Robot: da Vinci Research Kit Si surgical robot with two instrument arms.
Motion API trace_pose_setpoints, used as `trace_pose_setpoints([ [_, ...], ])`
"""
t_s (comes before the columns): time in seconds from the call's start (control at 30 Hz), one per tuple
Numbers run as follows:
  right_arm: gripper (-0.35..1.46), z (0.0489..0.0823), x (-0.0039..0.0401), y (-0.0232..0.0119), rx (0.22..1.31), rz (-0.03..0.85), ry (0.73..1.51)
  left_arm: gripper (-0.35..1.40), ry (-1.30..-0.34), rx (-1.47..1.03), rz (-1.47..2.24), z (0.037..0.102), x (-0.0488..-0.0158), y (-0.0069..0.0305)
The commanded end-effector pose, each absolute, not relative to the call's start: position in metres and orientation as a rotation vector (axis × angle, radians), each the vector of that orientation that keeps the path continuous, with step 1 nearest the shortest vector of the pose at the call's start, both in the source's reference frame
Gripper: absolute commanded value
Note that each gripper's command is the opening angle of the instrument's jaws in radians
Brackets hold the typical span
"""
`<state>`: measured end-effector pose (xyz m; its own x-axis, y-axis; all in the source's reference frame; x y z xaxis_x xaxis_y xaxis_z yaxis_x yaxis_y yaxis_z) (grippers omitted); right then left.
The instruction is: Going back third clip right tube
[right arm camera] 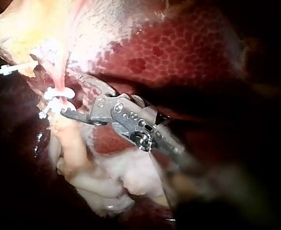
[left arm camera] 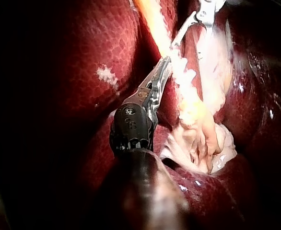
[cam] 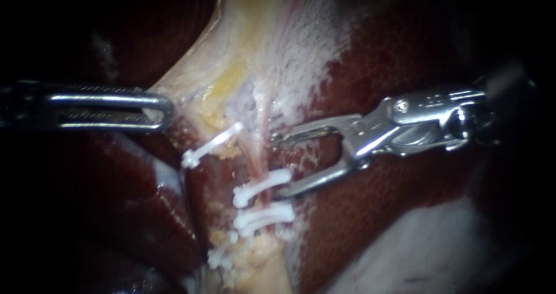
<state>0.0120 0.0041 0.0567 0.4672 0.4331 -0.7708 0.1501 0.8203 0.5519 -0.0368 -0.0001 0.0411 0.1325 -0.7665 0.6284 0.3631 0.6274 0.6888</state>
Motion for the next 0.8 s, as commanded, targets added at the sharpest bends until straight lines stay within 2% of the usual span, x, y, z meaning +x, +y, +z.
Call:
trace_pose_setpoints([
  [0.03,0.60,0.0565,0.0115,0.0042,0.606,0.191,1.087,-0.35,-1.173,0.418,-0.854,0.0411,-0.0368,0.0000],
  [0.4,0.60,0.0542,0.0089,0.0057,0.567,0.214,1.095,-0.35,-1.174,0.420,-0.852,0.0417,-0.0364,0.0002],
  [0.8,0.60,0.0537,0.0081,0.0055,0.571,0.210,1.096,-0.35,-1.176,0.417,-0.845,0.0441,-0.0360,0.0004],
])
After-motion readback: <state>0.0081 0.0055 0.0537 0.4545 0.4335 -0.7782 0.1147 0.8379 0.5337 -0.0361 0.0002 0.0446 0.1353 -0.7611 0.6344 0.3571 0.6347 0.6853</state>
